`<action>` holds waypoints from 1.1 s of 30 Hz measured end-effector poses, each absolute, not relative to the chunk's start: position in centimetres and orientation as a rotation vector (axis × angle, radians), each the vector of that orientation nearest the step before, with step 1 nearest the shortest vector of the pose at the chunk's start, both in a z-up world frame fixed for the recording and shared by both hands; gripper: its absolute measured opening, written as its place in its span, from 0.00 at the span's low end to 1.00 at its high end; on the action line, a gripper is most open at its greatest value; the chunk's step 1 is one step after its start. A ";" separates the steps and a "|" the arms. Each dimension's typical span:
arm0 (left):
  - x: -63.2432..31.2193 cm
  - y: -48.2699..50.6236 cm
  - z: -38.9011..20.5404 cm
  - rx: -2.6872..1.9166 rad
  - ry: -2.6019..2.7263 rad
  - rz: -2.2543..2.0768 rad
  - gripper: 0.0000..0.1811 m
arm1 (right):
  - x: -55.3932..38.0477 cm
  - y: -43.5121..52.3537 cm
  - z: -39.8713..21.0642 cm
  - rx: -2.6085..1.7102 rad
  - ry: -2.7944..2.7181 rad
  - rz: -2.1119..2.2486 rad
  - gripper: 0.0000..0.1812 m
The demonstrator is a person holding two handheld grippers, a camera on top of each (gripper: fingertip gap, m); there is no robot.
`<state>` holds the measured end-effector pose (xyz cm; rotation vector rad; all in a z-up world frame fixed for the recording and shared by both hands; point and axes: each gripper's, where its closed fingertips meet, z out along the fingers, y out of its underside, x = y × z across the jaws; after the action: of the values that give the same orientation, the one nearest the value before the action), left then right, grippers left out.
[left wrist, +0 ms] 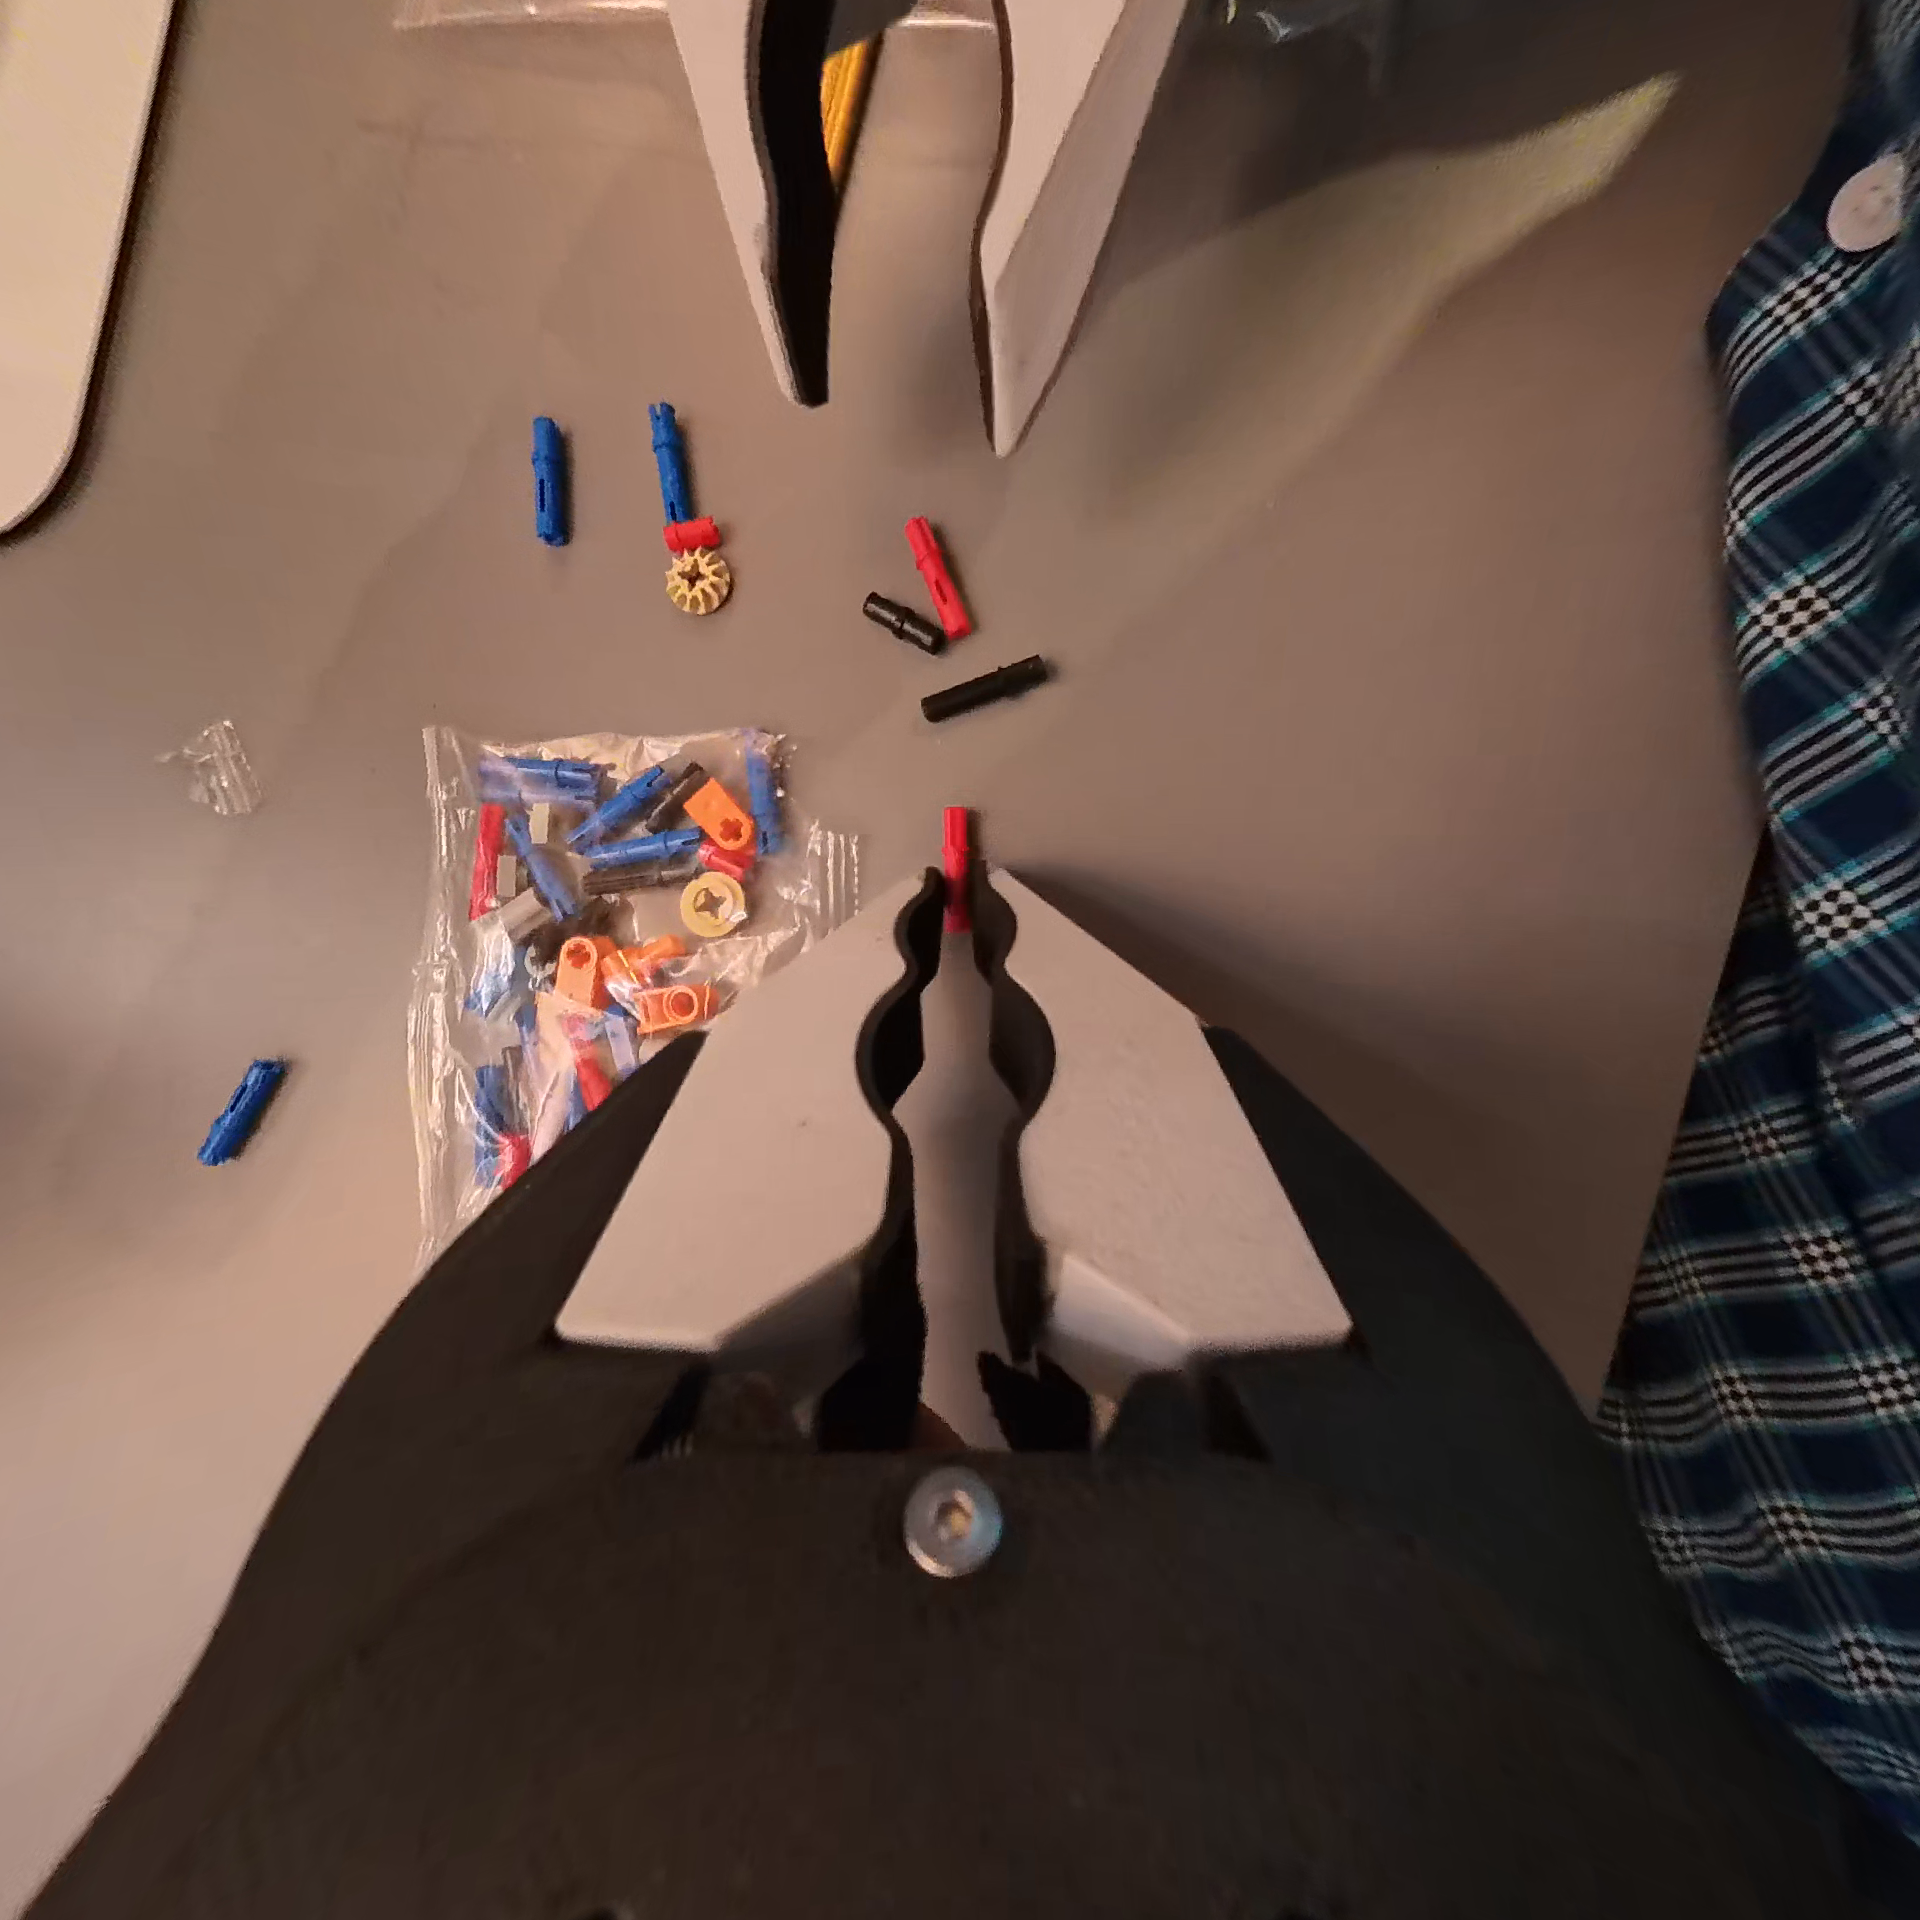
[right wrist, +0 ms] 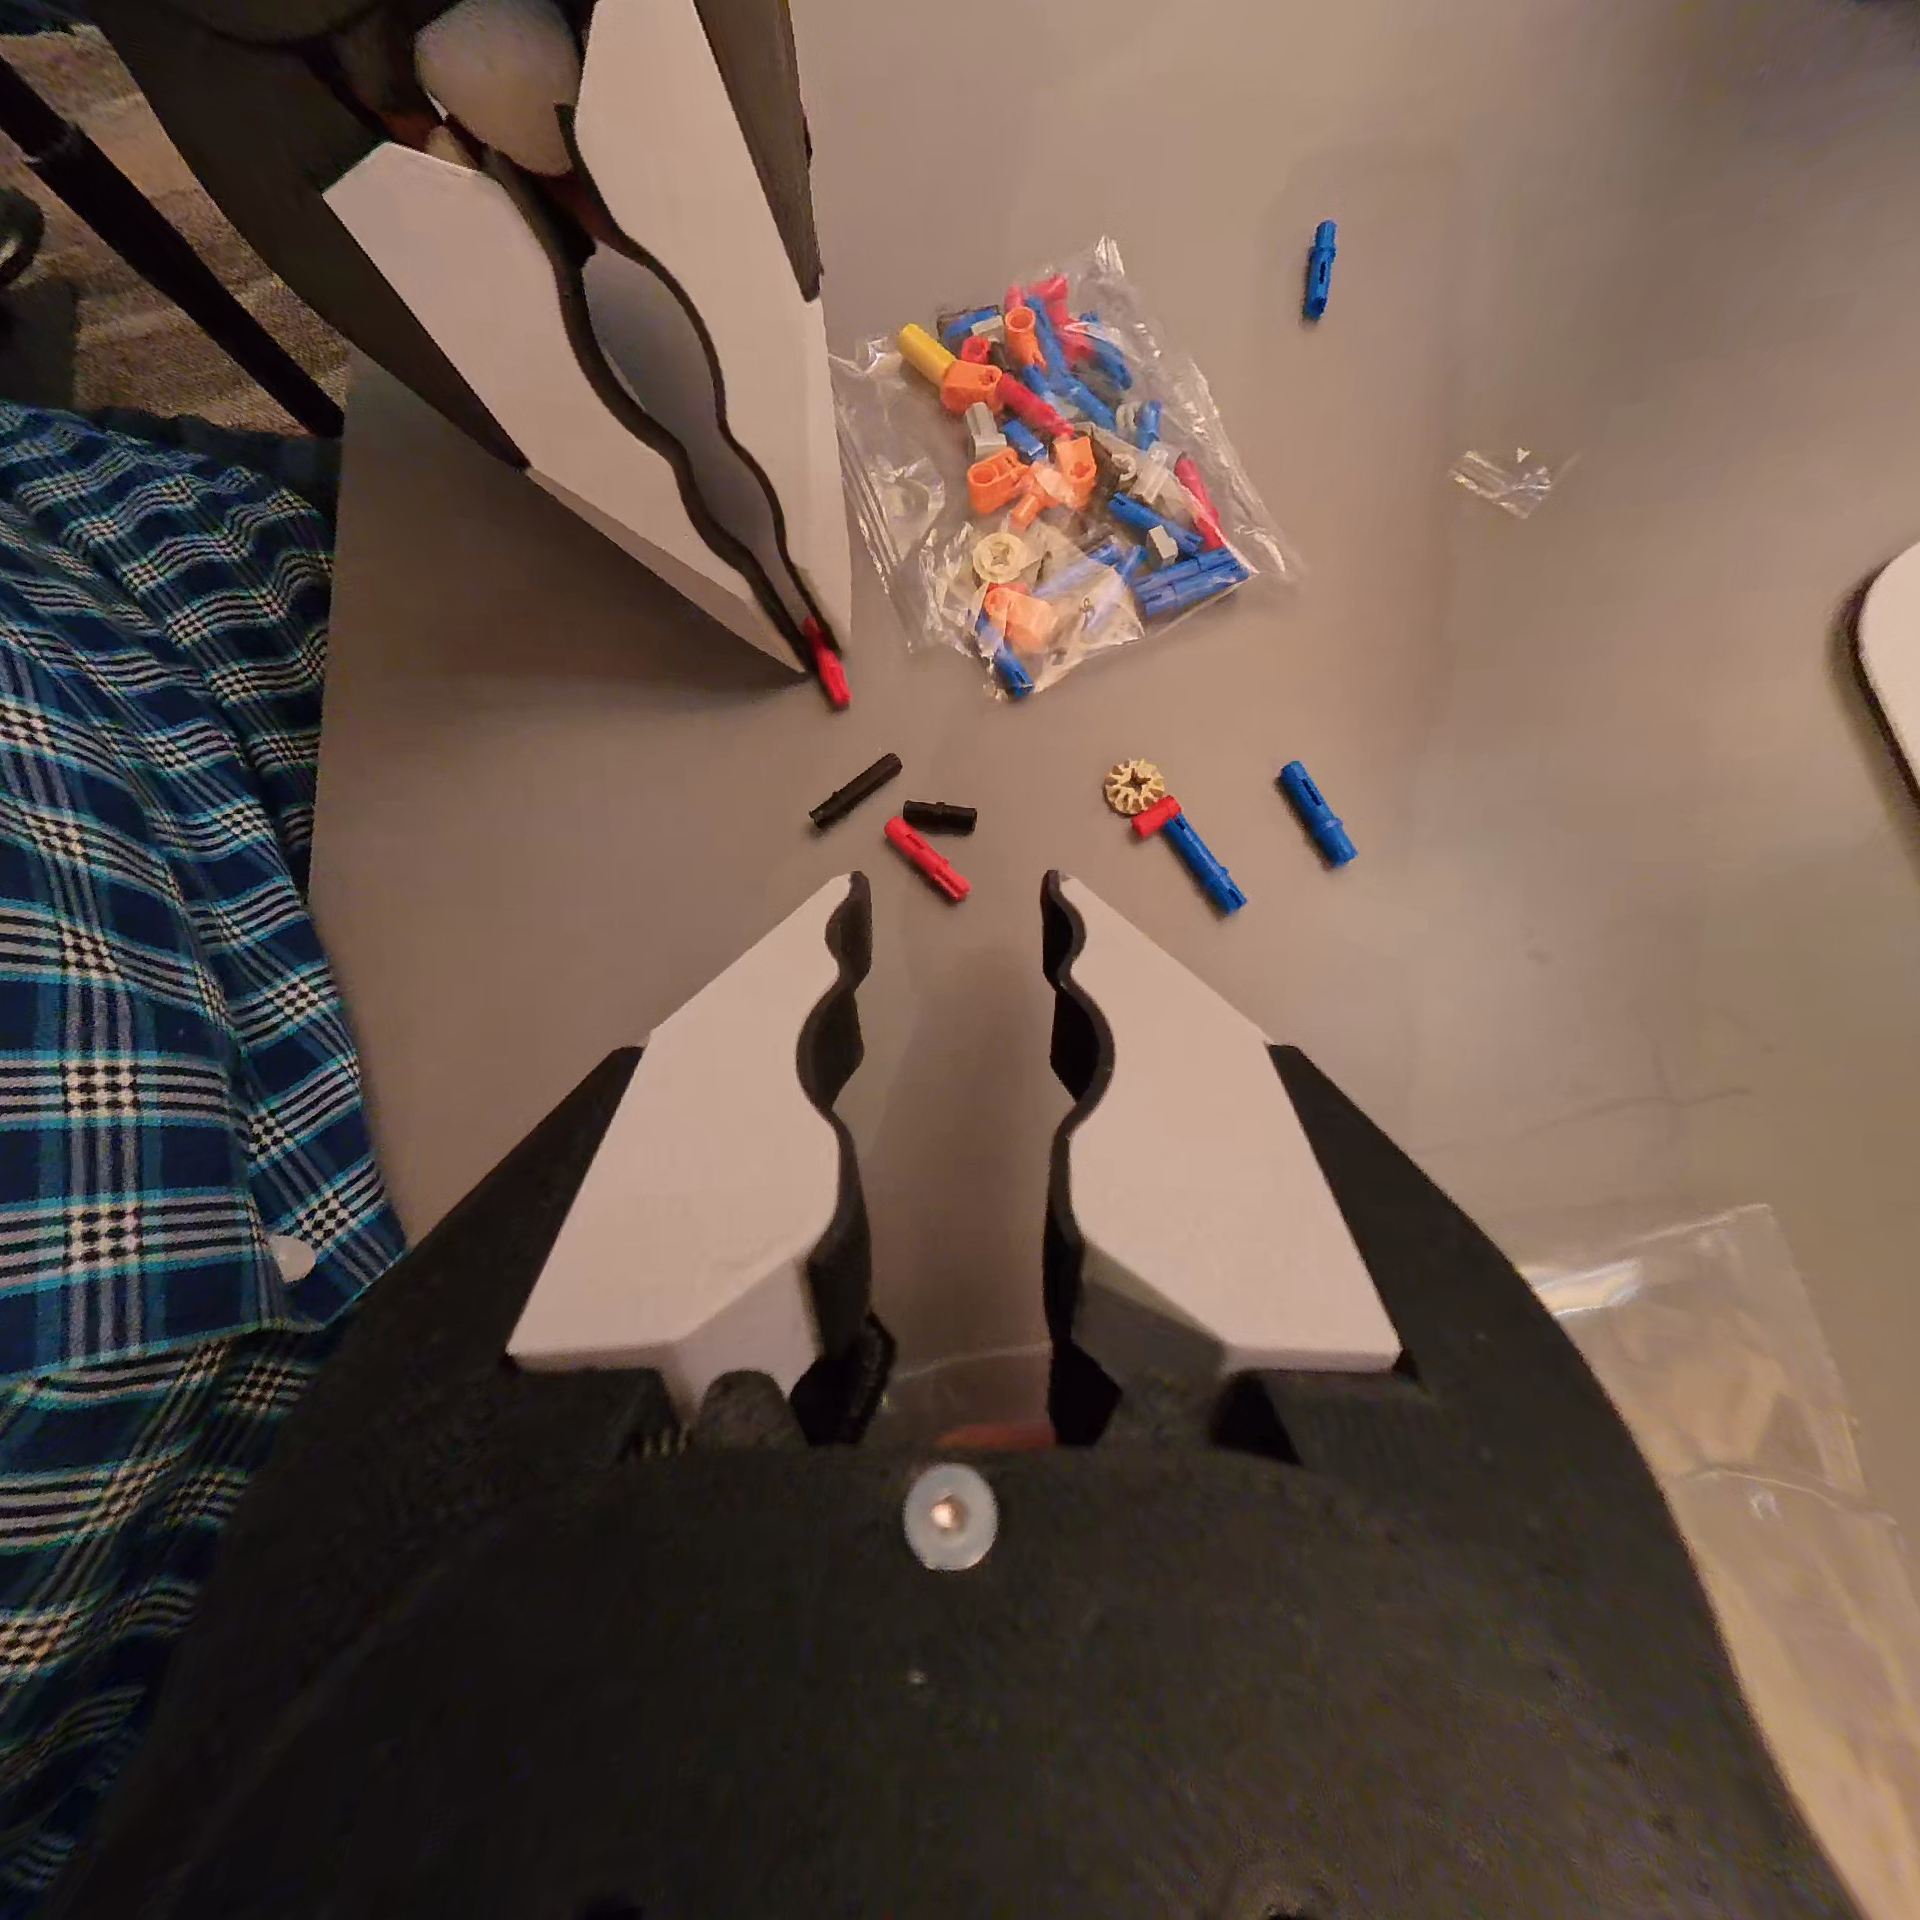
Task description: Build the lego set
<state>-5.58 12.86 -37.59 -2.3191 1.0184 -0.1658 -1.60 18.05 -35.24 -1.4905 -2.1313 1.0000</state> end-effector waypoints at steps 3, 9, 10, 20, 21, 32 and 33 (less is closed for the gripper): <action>-5.6 12.9 -37.6 -2.325 0.995 -0.160 0.02 | -1.6 17.9 -35.4 -1.490 -2.139 1.001 0.17; -6.0 13.2 -37.5 -2.326 0.936 -0.125 0.01 | -1.6 17.9 -35.5 -1.479 -2.157 0.986 0.16; -6.0 13.2 -37.5 -2.327 0.929 -0.123 0.01 | -1.6 17.9 -35.5 -1.476 -2.164 0.984 0.15; -6.0 13.3 -37.2 -2.317 0.852 -0.127 0.01 | -1.8 15.6 -36.1 -1.358 -2.283 0.933 0.11; -6.0 13.3 -37.1 -2.317 0.846 -0.130 0.01 | -1.8 15.4 -36.1 -1.349 -2.290 0.929 0.10; -6.3 13.3 -37.1 -2.311 0.833 -0.129 0.01 | -2.0 13.4 -37.1 -1.332 -2.361 0.939 0.07; -6.3 13.3 -37.1 -2.311 0.830 -0.133 0.01 | -2.0 13.3 -37.2 -1.333 -2.365 0.941 0.07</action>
<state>-6.28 13.27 -37.12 -2.3112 0.8301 -0.1327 -2.03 13.27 -37.23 -1.3332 -2.3649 0.9413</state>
